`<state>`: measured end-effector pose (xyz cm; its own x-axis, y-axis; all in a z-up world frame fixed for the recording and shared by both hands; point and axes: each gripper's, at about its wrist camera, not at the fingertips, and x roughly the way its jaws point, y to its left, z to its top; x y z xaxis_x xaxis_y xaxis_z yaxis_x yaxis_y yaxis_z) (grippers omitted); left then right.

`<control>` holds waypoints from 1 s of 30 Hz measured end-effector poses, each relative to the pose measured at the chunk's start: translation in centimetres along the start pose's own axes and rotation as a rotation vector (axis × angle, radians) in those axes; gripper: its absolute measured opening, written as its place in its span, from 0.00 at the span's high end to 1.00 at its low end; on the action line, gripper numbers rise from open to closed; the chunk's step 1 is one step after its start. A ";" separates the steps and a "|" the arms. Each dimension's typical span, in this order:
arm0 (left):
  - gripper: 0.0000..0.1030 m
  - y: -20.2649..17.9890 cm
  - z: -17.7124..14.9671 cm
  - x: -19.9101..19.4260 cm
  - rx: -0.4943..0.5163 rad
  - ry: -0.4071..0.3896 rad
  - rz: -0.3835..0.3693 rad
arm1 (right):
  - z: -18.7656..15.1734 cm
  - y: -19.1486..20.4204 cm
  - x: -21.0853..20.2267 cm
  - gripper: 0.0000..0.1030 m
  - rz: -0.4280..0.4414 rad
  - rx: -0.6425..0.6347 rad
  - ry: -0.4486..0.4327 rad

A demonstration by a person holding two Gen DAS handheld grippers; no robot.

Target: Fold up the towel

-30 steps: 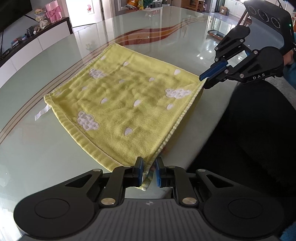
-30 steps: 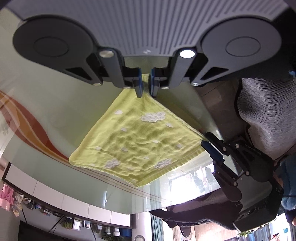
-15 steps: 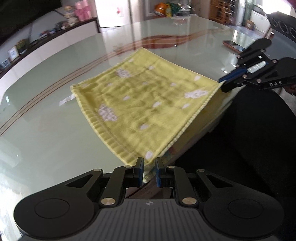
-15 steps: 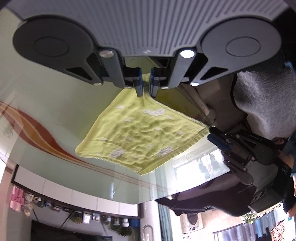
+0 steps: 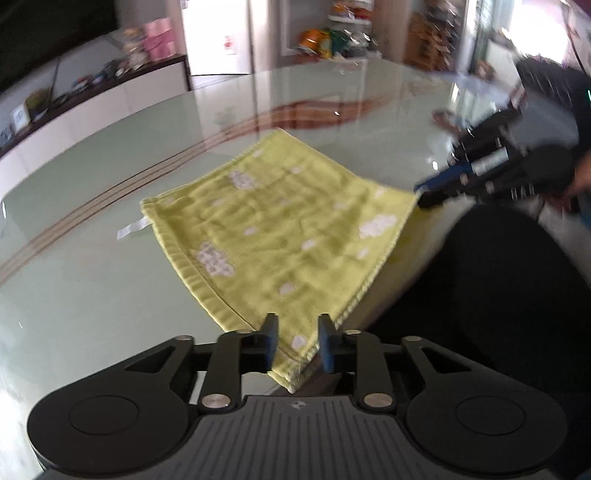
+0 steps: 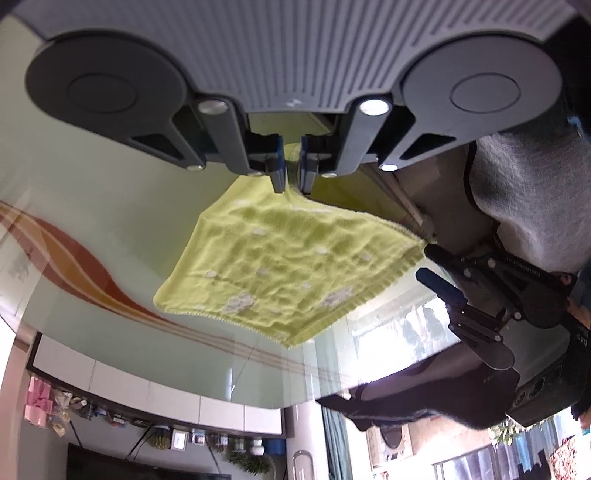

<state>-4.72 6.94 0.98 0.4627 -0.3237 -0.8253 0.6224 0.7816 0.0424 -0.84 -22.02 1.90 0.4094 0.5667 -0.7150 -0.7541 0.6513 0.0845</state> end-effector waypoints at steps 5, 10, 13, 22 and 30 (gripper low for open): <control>0.72 -1.3 -0.8 1.0 0.075 0.014 -0.015 | -0.1 0.4 0.1 0.74 0.005 -0.040 0.031; 0.71 -1.9 -1.3 1.6 0.155 0.032 0.013 | 0.0 0.6 0.7 0.72 0.030 -0.072 0.064; 0.71 -2.1 -1.4 1.7 0.189 0.028 0.018 | 0.6 0.8 1.0 0.72 0.054 -0.093 0.075; 0.70 -2.7 -1.5 2.1 0.282 0.021 0.049 | 1.7 1.0 3.8 0.72 0.077 -0.178 0.208; 0.67 -3.2 -1.8 2.4 0.327 0.008 0.062 | 1.3 0.6 4.2 0.66 0.103 -0.170 0.226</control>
<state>-6.75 4.64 -2.20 0.5018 -0.2762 -0.8197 0.7636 0.5866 0.2698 1.06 -18.57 -0.10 0.2159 0.4864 -0.8466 -0.8686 0.4918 0.0610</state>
